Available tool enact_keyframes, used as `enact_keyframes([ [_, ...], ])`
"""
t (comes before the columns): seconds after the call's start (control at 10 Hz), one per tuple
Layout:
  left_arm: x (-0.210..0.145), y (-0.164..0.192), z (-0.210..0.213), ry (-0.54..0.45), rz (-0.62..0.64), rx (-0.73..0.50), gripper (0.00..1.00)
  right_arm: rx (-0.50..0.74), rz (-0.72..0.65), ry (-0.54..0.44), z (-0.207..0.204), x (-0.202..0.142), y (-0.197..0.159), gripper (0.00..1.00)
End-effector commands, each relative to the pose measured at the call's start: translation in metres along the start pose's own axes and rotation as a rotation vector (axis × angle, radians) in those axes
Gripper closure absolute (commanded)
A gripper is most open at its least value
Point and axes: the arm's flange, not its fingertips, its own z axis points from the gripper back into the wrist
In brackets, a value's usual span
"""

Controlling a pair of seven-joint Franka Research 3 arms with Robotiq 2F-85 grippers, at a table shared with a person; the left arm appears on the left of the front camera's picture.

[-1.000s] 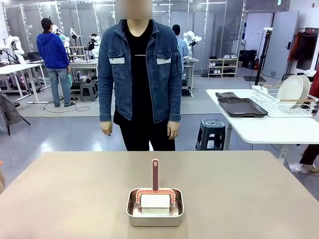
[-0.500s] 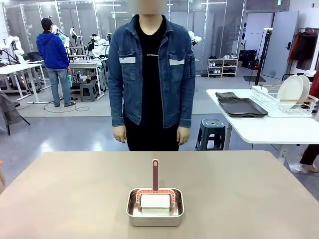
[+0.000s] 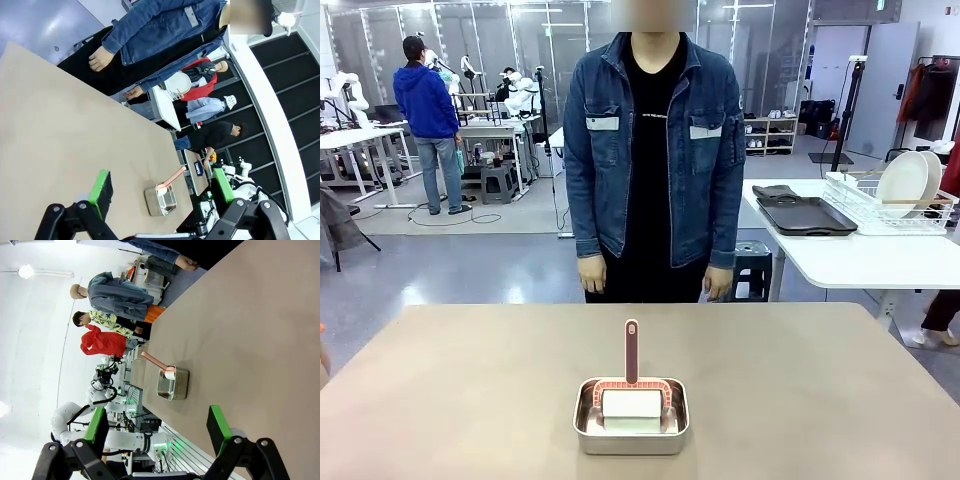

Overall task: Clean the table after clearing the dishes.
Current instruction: Place the Lint Roller back on top of the Airtight Container.

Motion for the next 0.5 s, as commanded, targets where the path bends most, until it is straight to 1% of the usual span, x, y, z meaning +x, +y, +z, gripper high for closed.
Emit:
enact_keyframes([
  [0.0,-0.0022,-0.0046,0.0036,-0.002,0.017,-0.011,0.0,0.006,0.007,-0.004,-0.0003,0.0004,0.0032,0.0],
  [0.4,-0.0022,-0.0046,0.0036,-0.002,0.017,-0.011,0.0,0.006,0.007,-0.004,-0.0003,0.0004,0.0032,0.0],
])
